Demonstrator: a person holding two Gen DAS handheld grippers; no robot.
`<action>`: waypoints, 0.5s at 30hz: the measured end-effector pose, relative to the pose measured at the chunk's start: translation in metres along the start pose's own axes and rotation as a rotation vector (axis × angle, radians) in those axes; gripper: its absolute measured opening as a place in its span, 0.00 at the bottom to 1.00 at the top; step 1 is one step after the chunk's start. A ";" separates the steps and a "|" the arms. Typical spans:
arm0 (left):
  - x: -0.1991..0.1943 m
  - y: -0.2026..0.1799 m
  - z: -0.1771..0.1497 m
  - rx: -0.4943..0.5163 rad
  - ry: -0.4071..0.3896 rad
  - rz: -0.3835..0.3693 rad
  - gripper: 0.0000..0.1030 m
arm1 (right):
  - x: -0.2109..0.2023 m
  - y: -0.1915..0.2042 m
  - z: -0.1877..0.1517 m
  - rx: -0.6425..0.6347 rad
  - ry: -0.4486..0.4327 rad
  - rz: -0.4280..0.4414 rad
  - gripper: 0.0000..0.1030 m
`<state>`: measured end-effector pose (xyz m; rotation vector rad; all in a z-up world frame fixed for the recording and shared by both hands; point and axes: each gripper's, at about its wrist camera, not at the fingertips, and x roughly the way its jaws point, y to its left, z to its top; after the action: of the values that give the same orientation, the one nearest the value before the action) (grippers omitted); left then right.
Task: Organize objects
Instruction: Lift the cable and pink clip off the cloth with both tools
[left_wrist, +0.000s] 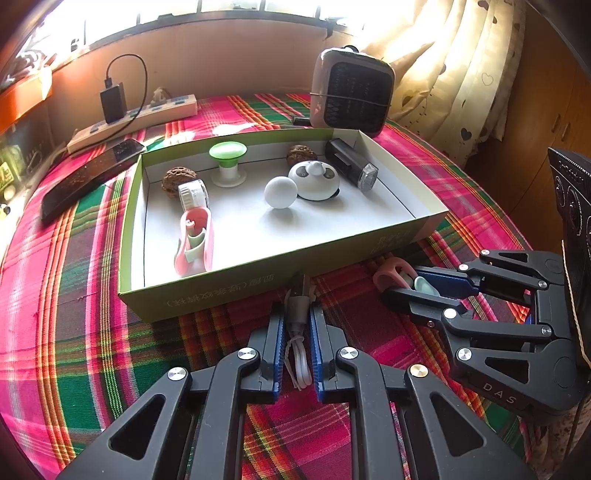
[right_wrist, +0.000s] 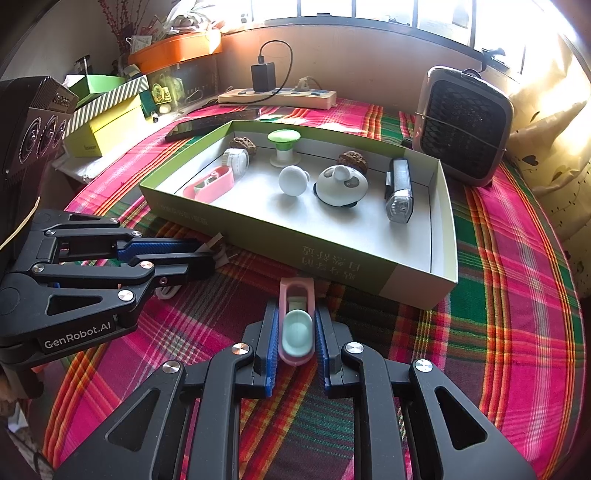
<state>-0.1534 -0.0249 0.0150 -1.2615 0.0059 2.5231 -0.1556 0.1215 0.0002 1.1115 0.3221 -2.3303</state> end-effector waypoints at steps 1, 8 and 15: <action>0.000 0.000 0.000 0.000 0.000 -0.001 0.10 | 0.000 -0.001 0.000 0.004 -0.001 -0.002 0.18; -0.001 0.000 -0.001 0.000 -0.001 -0.002 0.09 | -0.002 0.000 -0.001 0.009 -0.004 0.003 0.18; -0.003 0.000 -0.003 -0.004 -0.003 0.001 0.09 | -0.005 0.000 -0.001 0.013 -0.010 0.003 0.18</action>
<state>-0.1493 -0.0261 0.0154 -1.2595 0.0008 2.5268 -0.1527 0.1239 0.0037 1.1048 0.3018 -2.3380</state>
